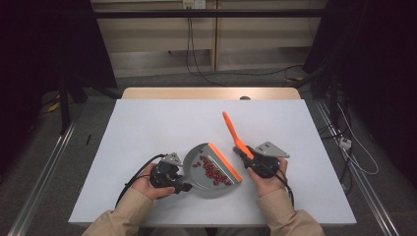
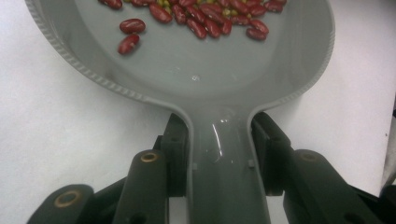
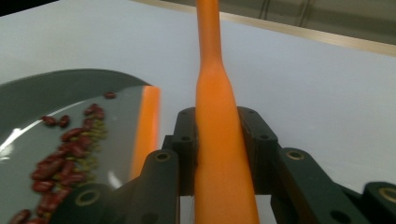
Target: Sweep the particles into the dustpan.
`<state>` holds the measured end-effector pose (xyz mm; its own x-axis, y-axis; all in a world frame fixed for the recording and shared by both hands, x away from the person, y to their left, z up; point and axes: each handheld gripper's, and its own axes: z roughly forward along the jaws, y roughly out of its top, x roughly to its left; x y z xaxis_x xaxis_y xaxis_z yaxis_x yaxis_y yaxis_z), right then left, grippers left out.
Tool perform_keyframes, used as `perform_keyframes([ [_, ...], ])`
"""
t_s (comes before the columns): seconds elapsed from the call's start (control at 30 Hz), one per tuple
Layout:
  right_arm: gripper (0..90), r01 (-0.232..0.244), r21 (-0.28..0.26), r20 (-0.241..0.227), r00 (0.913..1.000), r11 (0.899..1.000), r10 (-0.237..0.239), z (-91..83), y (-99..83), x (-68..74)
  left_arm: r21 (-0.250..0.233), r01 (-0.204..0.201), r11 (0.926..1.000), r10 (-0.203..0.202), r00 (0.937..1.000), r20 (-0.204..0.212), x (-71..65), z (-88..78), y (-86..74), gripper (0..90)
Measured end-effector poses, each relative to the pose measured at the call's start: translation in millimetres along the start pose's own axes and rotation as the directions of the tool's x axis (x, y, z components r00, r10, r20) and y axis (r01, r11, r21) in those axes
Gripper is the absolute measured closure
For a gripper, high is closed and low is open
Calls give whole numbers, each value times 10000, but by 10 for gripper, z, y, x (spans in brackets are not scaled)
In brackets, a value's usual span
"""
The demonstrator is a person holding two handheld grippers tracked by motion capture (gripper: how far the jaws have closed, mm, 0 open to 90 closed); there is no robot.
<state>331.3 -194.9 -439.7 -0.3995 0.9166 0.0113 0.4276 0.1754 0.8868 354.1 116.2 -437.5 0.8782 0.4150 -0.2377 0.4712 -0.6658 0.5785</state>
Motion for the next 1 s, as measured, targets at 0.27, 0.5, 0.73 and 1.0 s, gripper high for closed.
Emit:
perform_keyframes([
  [0.27,711,-488,-854,-1320,9906,9951,373,77,196,261,-380,2,9993,-2,10000,5,17,-24,-33,632],
  [0.5,711,-918,-1255,-1355,9880,9878,746,-8,260,121,-816,-118,9966,104,9998,-184,32,-47,-71,633],
  [0.73,711,-948,-1348,-581,9945,9863,877,-145,229,-171,-1732,103,9848,-211,9979,-605,73,-153,-106,634],
  [1.0,711,-1023,-1190,364,9936,9876,1073,-276,81,-494,-2928,542,9546,-969,9863,-1333,183,-308,-195,634],
])
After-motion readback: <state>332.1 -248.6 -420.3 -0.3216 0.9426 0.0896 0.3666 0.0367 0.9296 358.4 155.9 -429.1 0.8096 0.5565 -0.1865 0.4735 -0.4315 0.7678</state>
